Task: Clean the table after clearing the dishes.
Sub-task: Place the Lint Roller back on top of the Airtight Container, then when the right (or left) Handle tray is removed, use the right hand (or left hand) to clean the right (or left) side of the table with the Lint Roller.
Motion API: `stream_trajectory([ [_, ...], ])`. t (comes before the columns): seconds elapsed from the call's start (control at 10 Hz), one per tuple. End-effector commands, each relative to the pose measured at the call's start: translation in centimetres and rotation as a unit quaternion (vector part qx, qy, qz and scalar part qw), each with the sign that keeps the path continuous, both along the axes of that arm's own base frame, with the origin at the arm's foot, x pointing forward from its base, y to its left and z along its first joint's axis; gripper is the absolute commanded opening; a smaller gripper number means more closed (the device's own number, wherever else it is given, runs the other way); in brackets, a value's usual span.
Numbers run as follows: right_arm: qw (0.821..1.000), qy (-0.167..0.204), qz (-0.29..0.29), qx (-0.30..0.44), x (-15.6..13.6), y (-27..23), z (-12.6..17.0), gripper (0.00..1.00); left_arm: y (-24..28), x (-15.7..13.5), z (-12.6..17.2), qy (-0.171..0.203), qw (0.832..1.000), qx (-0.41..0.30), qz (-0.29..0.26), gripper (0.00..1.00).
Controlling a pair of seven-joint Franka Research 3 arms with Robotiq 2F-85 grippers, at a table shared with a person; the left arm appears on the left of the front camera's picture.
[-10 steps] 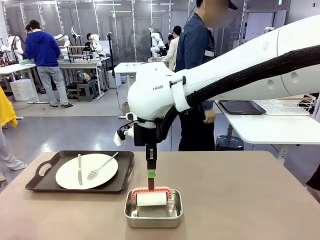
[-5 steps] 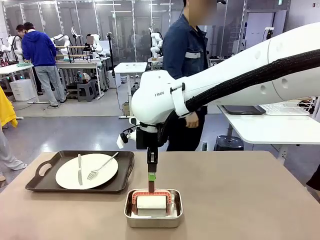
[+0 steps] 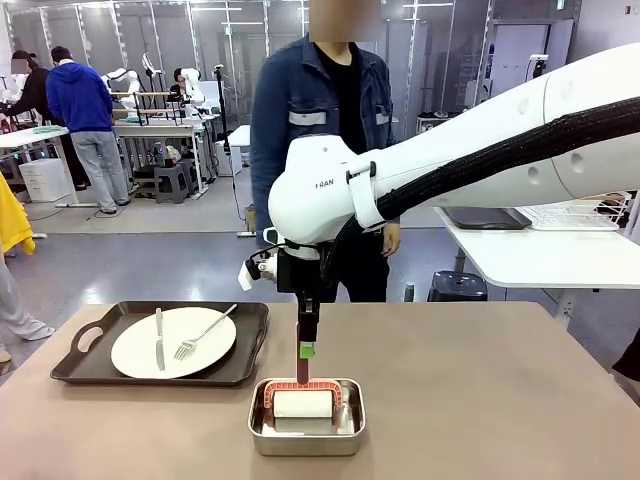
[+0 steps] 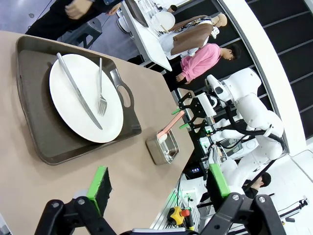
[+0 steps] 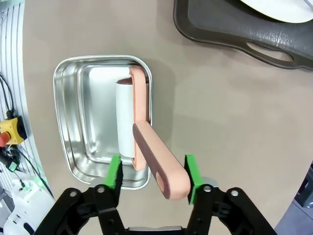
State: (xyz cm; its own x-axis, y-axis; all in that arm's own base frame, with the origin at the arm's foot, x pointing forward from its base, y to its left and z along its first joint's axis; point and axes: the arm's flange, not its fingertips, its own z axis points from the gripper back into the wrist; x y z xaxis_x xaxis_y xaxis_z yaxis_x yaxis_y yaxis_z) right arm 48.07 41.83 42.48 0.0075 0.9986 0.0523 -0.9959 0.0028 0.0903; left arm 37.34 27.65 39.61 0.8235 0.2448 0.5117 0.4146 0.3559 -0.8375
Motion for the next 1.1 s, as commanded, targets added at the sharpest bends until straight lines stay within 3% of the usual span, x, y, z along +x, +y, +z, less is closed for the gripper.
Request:
stream_trajectory([
  [0.0, 1.000, -0.005, -0.001, 0.002, -1.0, -0.7, 0.1, 1.00, 0.1, -0.4, 0.1, -0.004, 1.000, 0.004, -0.005, 1.00],
  [1.0, 1.000, -0.005, -0.003, 0.002, 0.1, -0.3, 0.6, 1.00, 0.1, -0.4, 0.1, -0.004, 1.000, 0.004, -0.005, 1.00],
])
